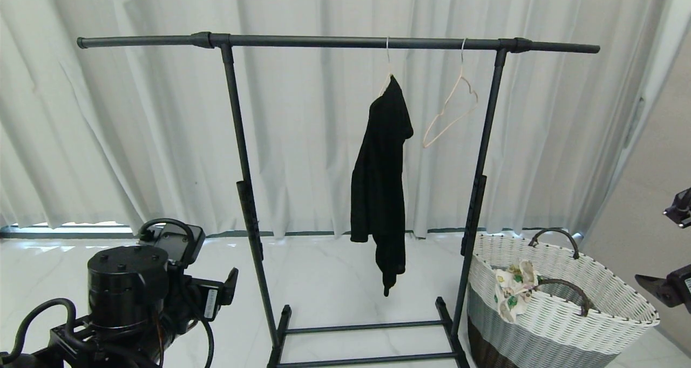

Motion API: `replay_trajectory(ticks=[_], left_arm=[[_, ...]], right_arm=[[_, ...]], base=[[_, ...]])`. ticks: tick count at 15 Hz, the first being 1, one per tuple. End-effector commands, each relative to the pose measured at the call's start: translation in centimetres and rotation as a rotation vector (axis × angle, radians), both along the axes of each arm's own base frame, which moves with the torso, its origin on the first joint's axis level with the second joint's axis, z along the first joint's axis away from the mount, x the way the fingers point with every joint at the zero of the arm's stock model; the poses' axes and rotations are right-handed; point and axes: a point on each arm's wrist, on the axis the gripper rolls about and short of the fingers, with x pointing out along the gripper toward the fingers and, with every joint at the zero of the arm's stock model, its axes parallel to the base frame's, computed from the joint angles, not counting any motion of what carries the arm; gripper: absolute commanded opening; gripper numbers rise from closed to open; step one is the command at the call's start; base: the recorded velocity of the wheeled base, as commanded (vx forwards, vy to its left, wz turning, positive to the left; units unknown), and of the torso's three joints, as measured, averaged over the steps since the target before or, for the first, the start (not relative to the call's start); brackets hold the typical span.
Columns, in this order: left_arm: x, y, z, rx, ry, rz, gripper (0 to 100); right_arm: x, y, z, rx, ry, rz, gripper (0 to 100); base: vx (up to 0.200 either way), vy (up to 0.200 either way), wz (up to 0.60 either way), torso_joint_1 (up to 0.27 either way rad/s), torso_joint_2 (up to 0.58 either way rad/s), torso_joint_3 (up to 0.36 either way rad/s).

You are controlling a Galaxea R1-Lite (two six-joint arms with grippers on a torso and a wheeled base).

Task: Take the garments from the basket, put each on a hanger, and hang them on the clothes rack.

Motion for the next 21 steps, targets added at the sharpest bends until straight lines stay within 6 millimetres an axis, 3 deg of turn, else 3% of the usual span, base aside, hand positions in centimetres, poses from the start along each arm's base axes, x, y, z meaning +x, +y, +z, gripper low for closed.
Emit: replay_trajectory(ticks=[1, 8, 17, 21], left_arm=[[0.1, 0.0, -0.1, 0.007, 0.004, 0.011, 100], [-0.3, 0.0, -0.6, 0.015, 0.025, 0.005, 100], [-0.4, -1.1, -0.3, 0.004, -0.001, -0.045, 100], [-0.1, -1.1, 0.0, -0.006, -0.014, -0.04, 100]], right_arm=[[0.0, 0.0, -0.1, -0.002, 0.005, 0.002, 100], [-0.1, 0.0, -2.2, -0.027, -0.05, 0.026, 100], [-0.1, 0.0, -2.5, -0.029, -0.044, 0.027, 100], [-0.1, 0.1, -2.6, -0.022, -0.037, 0.039, 100]], base=[[0.0, 0.0, 0.0, -0.144, 0.45, 0.3], [0.0, 0.0, 0.0, -0.04, 0.16, 0.114], [0.0, -0.2, 0.0, 0.0, 0.01, 0.005], [0.2, -0.05, 0.0, 0.001, 0.0, 0.006]])
